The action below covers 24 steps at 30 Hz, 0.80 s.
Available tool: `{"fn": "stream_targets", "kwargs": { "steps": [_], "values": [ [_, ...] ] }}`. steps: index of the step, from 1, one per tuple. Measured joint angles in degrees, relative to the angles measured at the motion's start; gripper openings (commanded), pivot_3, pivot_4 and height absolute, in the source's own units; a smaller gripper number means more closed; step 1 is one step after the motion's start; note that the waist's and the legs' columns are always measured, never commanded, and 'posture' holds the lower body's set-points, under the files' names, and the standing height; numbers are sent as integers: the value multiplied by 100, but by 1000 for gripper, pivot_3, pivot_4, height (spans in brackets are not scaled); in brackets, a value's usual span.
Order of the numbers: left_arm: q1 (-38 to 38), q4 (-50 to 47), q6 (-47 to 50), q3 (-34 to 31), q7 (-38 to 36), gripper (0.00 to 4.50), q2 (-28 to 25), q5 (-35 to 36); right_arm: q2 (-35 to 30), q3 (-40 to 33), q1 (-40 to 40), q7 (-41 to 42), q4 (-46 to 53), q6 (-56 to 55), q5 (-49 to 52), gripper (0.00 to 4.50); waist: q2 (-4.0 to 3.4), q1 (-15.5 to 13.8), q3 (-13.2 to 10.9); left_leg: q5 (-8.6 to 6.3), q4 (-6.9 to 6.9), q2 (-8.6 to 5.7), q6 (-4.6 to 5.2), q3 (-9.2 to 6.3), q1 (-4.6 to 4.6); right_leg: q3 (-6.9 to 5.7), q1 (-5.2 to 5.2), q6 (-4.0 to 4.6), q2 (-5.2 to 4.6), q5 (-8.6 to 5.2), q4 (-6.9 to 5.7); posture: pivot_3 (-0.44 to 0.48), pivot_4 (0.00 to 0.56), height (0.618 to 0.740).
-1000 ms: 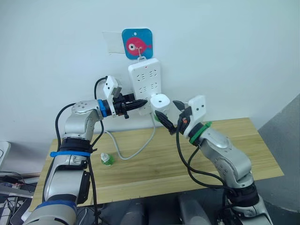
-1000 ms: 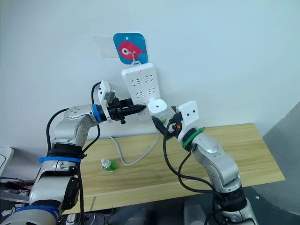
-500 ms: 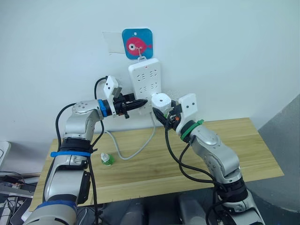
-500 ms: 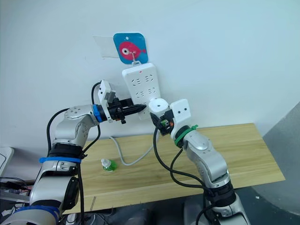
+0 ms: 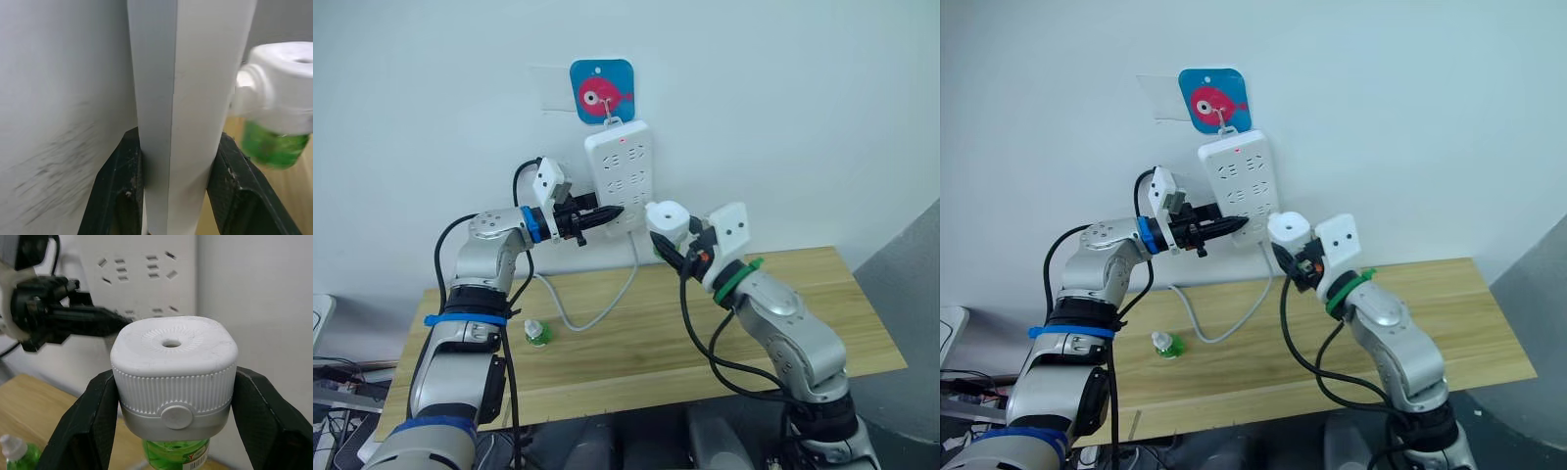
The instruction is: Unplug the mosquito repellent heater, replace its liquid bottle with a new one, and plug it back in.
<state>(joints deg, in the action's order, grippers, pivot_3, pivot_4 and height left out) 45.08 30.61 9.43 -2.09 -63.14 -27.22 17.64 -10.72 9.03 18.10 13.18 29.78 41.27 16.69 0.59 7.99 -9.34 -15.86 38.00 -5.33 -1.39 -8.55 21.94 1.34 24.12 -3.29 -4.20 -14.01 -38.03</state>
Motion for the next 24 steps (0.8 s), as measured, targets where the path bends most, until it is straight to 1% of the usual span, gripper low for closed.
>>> {"fn": "stream_targets", "kwargs": {
  "steps": [4, 6, 7, 9, 12, 13, 14, 17, 19, 22, 24],
  "values": [
    [25, 109, -121, 5, -1, 1326, 6, -30, -67, -143, -4, 30, 152, 38, 33, 2910, 0, 0, 0, -1, 0, 9, 2, -3, -5, -8, -2, 1, 5, 1, -6, -192, 150, 740],
    [24, 107, -131, 5, 4, 2056, 19, -23, -40, -201, -12, 35, 152, 38, 44, 2910, 0, 2, 0, 0, 0, 7, 0, -1, -4, -5, -2, 1, 4, 1, -5, -191, 149, 740],
    [16, 112, -105, -2, 94, 2295, 7, -30, -2, -261, -46, 48, 154, 27, 89, 2910, 1, 2, 1, 0, 0, 6, 0, 1, -4, -2, -2, 1, 4, 1, -3, -188, 149, 740],
    [-64, 107, -70, -61, 131, 2957, -46, -20, 34, -373, -171, 87, 158, 0, 222, 2910, 1, 4, 1, 0, -1, 6, 0, 3, -3, 0, 1, 1, 4, 1, -2, -185, 149, 740],
    [-319, 1, 42, -113, 134, 3903, -200, -2, 108, -608, -389, 199, 146, -109, 459, 2910, 1, 15, 1, 0, -4, 8, 1, 4, -3, 3, 5, 1, 4, 1, -2, -178, 151, 740],
    [-506, -193, 97, -149, 145, 4247, -276, 16, 146, -731, -464, 236, 125, -150, 556, 2910, 1, 18, 1, 0, -5, 8, 1, 6, -3, 6, 6, 1, 4, 1, -2, -178, 151, 740],
    [-665, -345, 160, -194, 151, 4458, -330, 31, 194, -856, -531, 246, 102, -182, 635, 2910, 1, 14, 1, -1, -5, 9, 1, 6, -3, 7, 5, 1, 4, 0, -3, -172, 151, 740],
    [-1381, -1109, 279, -278, 243, 4458, -542, 42, 477, -1291, -600, 185, -164, -200, 1012, 2910, 0, 9, 2, -1, -6, 10, 2, 11, -7, 29, 5, 2, 5, 1, -5, -159, 148, 740],
    [-2017, -1755, 296, -323, 304, 4458, -606, 55, 909, -1794, -600, -5, -431, -148, 1529, 2910, -1, -5, 3, -1, -11, 14, 2, 16, -11, 53, 7, 2, 10, 1, -5, -151, 147, 740],
    [-2832, -2809, 382, -320, 522, 4458, -436, 204, 1318, -2555, -591, -308, -932, 126, 2553, 2910, -1, -51, 3, -5, -10, 11, 7, 28, -10, 66, 6, 3, 8, 2, -2, -133, 143, 740],
    [-3138, -3507, 501, -198, 697, 4458, -214, 298, 1496, -3069, -583, -529, -1338, 340, 3349, 2910, -1, -161, 3, -16, -7, 10, 26, 45, -12, 77, 6, 8, 8, 5, -3, -123, 139, 740]
  ]
}}
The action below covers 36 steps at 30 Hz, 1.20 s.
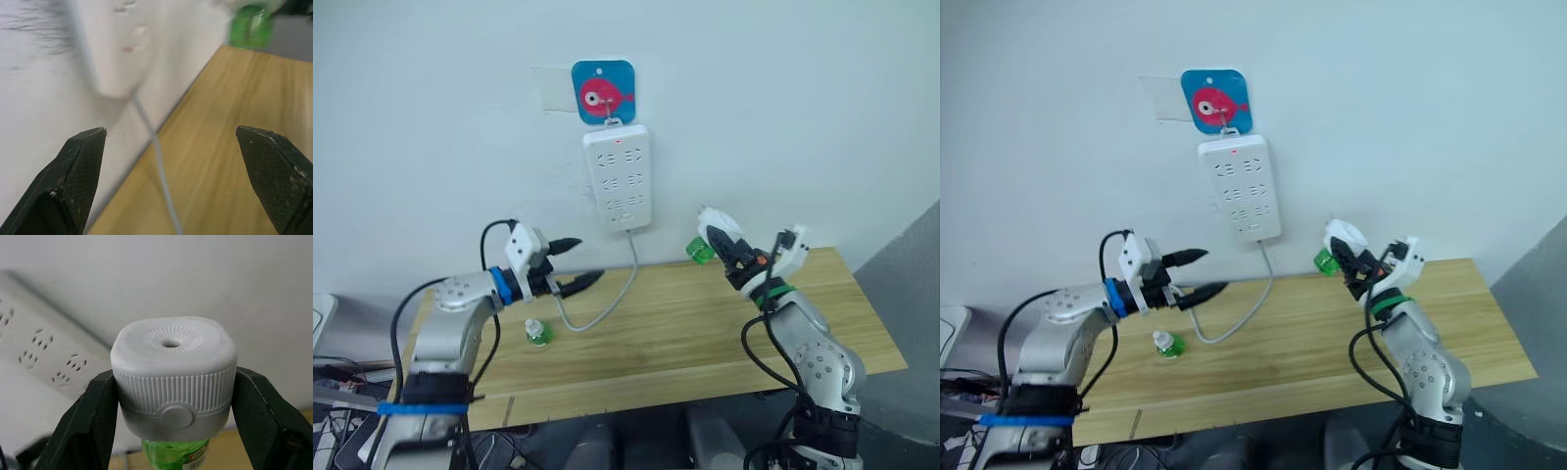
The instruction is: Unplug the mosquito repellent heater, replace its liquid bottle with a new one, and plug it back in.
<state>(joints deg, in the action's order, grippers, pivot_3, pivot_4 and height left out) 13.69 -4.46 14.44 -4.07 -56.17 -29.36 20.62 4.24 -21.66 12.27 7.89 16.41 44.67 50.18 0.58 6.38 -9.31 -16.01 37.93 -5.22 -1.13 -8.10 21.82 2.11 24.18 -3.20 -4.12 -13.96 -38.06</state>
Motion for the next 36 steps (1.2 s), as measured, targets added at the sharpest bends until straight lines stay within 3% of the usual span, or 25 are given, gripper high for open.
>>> {"fn": "stream_targets", "kwargs": {
  "steps": [4, 11, 23, 31, 36],
  "values": [
    [-39, -682, -4, 465, 437, 4458, 577, -17, 51, -491, 23, -231, -711, 273, 1083, 2910, -11, -140, 7, -2, -1, 3, 5, 32, -17, 12, -8, 3, 6, 9, -4, -107, 134, 740],
    [195, -156, -386, 1257, 916, 4458, 1388, -456, -69, -438, 36, -258, -1170, 502, 1665, 2910, -13, -143, 15, -5, 1, 6, 11, 56, -25, 13, -8, 2, 14, 9, -6, -111, 123, 740],
    [706, 1343, -1327, 1376, 1235, 4458, 2110, -813, -2, 17, -69, -682, -714, 562, 2400, 2910, -13, -139, 66, -6, 4, 5, 12, 58, -23, 15, -8, 0, 15, 10, -3, -138, 100, 740],
    [916, 1790, -1679, 1378, 1405, 4458, 2349, -887, -144, 133, -100, -791, -714, 483, 2610, 2910, -18, -131, 144, -6, 4, 5, 14, 59, -23, 15, -8, 0, 15, 9, -1, -139, 96, 740],
    [917, 1810, -1781, 1418, 1361, 3262, 2379, -901, -185, 174, -84, -831, -714, 378, 2722, 2910, -16, -126, 165, -7, 4, 4, 15, 59, -23, 16, -8, -1, 18, 9, 0, -134, 96, 740]
  ]
}}
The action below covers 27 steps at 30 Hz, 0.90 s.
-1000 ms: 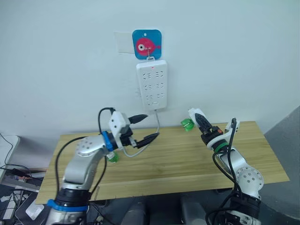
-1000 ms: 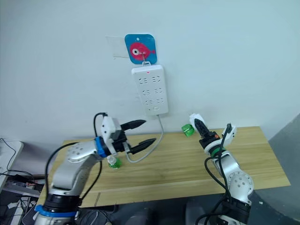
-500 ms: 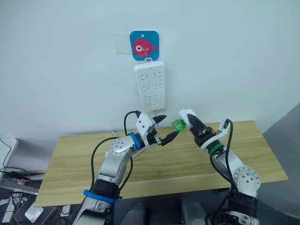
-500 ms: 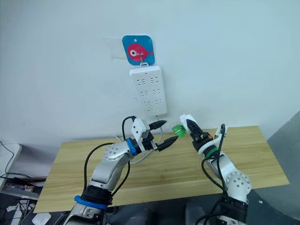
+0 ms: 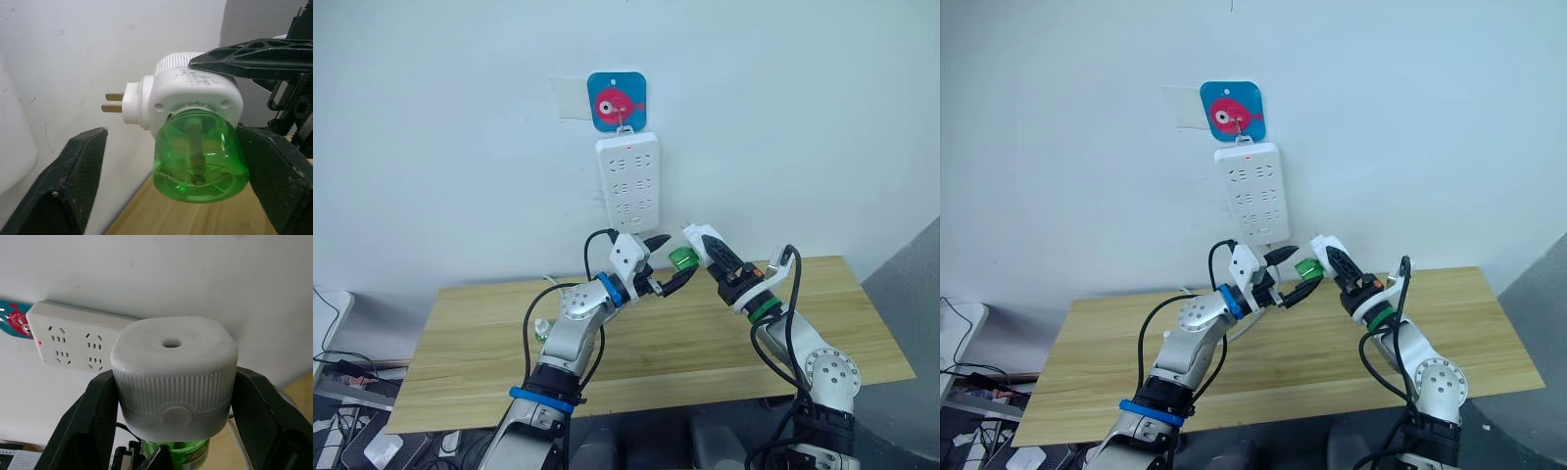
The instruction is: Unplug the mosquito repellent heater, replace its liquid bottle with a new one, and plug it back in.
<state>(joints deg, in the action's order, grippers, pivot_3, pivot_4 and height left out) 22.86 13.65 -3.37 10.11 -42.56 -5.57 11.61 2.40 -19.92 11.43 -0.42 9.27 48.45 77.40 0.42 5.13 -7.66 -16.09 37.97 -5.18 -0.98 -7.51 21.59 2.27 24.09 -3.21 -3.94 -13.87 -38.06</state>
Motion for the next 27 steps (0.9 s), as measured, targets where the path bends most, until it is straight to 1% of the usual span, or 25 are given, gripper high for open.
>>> {"fn": "stream_targets", "kwargs": {
  "steps": [3, 4, 15, 17, 20, 27],
  "values": [
    [-13, -9, -40, 73, -59, 2278, -1, -2, -17, 47, 0, -51, -1, -52, 35, 2910, 0, 1, 2, 0, 0, 0, 0, 0, 0, 1, 0, 0, 1, 0, 0, -133, 97, 740],
    [-25, -9, -50, 75, -59, 2172, -5, -5, -26, 61, 0, -71, -1, -55, 38, 2910, 0, 1, 2, 0, 0, 0, 0, 0, 0, 1, 1, 0, 1, 0, 0, -133, 96, 740],
    [-31, 8, -109, 81, -59, 2172, -24, -31, -108, 143, -1, -81, -1, -91, 85, 2910, 0, 2, 3, 0, 0, 0, 1, 0, 0, 1, 0, 0, 2, 0, 0, -140, 97, 740],
    [-31, 13, -119, 80, -58, 2904, -31, -32, -126, 167, -5, -75, -1, -104, 85, 2910, -1, 3, 3, 0, 0, 0, 1, 0, 0, 2, 0, 0, 6, 0, 0, -140, 98, 740],
    [-28, 53, -132, 67, 18, 3768, -85, -45, -144, 245, -43, -66, -1, -99, 85, 2910, 0, 5, 4, 0, 0, 0, 1, 0, -1, 2, 0, 0, 12, 0, -1, -138, 98, 740],
    [-29, 167, -83, 66, 66, 3768, -103, -71, -152, 379, -61, 30, -1, -110, 99, 2910, 0, 4, 5, 0, 1, 0, 1, 0, 0, 3, 0, 0, 15, 0, -1, -136, 98, 740]
  ]
}}
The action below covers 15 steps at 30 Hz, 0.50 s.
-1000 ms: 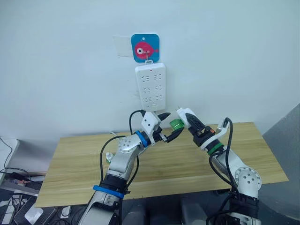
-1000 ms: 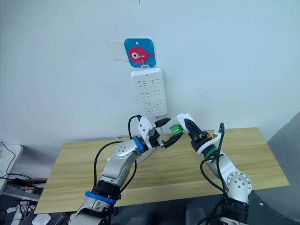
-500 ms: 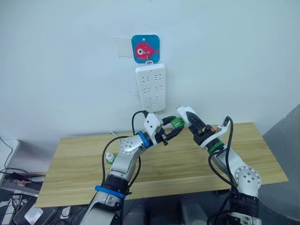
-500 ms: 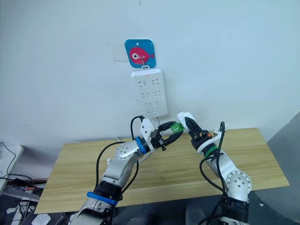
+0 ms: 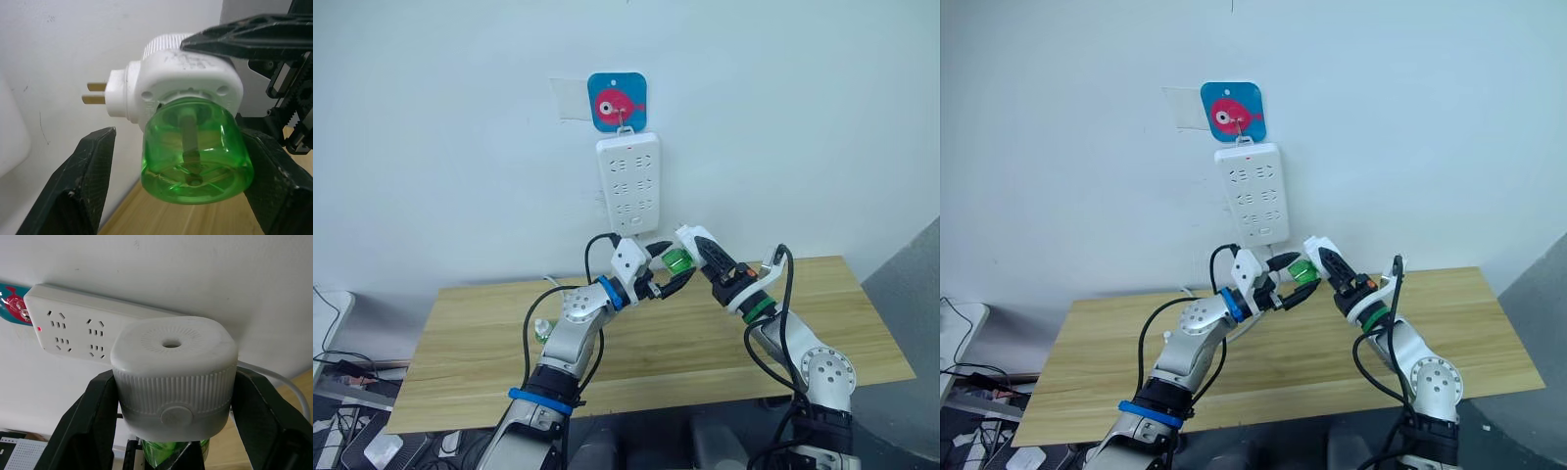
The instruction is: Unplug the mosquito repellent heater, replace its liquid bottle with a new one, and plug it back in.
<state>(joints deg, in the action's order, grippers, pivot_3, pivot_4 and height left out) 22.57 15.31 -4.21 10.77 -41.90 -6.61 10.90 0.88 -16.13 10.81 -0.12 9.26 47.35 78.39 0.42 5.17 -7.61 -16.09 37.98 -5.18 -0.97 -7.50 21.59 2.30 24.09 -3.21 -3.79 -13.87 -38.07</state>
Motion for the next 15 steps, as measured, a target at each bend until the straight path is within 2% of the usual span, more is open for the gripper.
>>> {"fn": "stream_targets", "kwargs": {
  "steps": [7, 10, 13, 15],
  "values": [
    [0, 7, 1, 0, 2, 3768, 4, 4, -53, 29, 1, 4, 0, -32, 145, 2910, 0, -2, 1, 0, 0, 0, 0, 0, 0, 1, 0, 0, 0, 0, 0, -131, 97, 740],
    [0, 5, 1, 11, -23, 3157, 12, 26, -67, 58, 4, 3, 0, -69, 158, 2910, 0, -2, 1, 0, 0, 0, 0, 0, 0, 0, 0, 0, 0, 0, 0, -129, 99, 740],
    [-7, -13, 1, 29, -83, 2299, 32, 42, -69, 83, 13, 3, 0, -109, 158, 2910, 0, -3, 2, 0, 0, 0, 0, 0, 0, 1, 0, 0, 0, 0, 0, -128, 99, 740],
    [-16, -21, 3, 27, -95, 2239, 24, 43, -77, 103, 12, 3, 0, -119, 158, 2910, 0, -3, 2, 0, 0, 1, 0, 0, 0, 1, 0, 0, 0, 0, -1, -127, 99, 740]
  ]
}}
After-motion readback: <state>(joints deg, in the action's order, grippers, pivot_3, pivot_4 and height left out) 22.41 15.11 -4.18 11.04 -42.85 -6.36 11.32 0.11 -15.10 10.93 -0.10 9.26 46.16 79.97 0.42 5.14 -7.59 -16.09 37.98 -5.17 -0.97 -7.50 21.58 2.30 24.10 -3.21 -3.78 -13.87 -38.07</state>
